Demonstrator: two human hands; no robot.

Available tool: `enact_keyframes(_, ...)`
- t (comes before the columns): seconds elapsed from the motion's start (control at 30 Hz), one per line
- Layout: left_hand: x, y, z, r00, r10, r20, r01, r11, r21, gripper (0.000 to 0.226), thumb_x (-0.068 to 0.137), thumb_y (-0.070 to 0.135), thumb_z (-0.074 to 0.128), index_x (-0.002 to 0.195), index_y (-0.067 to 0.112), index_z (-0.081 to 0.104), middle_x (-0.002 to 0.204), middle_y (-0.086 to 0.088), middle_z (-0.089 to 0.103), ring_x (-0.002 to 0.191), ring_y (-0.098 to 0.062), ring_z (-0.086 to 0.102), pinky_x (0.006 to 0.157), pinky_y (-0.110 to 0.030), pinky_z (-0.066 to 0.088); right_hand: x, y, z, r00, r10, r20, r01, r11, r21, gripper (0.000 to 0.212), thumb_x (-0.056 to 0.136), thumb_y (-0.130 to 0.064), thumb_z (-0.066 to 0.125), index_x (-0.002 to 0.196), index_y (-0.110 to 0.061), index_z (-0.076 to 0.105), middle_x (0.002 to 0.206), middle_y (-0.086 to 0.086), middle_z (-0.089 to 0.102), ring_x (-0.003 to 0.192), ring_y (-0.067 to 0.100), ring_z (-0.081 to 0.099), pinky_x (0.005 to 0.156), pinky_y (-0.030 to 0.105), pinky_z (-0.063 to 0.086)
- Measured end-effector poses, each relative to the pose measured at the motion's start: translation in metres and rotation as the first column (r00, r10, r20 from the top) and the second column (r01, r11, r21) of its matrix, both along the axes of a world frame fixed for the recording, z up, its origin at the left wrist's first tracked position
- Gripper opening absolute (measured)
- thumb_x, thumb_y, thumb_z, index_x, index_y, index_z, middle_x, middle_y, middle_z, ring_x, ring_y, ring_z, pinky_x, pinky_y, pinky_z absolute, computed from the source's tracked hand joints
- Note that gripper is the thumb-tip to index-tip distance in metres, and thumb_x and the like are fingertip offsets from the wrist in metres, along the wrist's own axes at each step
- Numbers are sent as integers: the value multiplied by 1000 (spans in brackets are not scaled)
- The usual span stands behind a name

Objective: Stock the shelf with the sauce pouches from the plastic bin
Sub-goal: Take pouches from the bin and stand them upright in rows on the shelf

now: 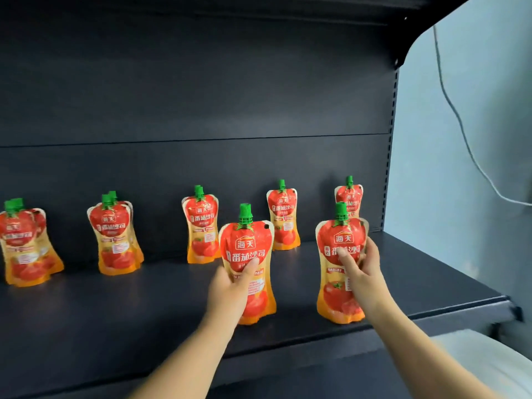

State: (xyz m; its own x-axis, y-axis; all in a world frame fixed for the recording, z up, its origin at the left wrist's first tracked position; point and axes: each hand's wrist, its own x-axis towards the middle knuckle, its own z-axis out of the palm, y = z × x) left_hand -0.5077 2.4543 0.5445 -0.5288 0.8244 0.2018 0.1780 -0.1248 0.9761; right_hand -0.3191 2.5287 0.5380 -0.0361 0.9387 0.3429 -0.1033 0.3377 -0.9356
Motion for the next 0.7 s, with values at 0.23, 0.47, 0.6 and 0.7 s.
enact_keyframes(0.23, 9, 52, -27, 978, -149, -146, 137, 986, -90, 47, 78, 23, 71, 109, 31, 36, 92, 20, 49, 95, -5, 48, 78, -21, 39, 9, 30, -30, 938, -23, 346, 2, 998, 62, 71, 71, -10, 76, 123, -37, 36, 110, -2, 51, 101, 13, 52, 92, 31, 45)
enact_keyframes(0.47, 15, 126, -28, 982, -116, -150, 111, 993, -37, 45, 77, 17, 71, 111, 19, 42, 103, 5, 51, 98, -14, 50, 82, -28, 40, 52, 89, -17, 805, -275, 526, 273, 958, 83, 67, 75, -20, 74, 132, -21, 40, 109, 7, 49, 94, 17, 48, 80, 26, 37)
enact_keyframes(0.6, 21, 163, -30, 978, -103, -183, 103, 995, -9, 42, 78, 17, 70, 109, 15, 42, 104, 2, 50, 97, -15, 50, 80, -28, 39, 60, 128, -16, 763, -356, 540, 365, 926, 96, 55, 76, -19, 73, 125, -14, 48, 117, 10, 54, 106, 25, 54, 81, 26, 38)
enact_keyframes(0.7, 22, 190, -38, 971, -30, -236, 38, 999, 29, 40, 77, 19, 71, 100, 14, 39, 104, -2, 49, 101, -22, 53, 78, -29, 41, 53, 158, -17, 767, -379, 517, 391, 916, 92, 49, 78, -18, 71, 123, -11, 50, 121, 11, 51, 113, 23, 47, 86, 25, 35)
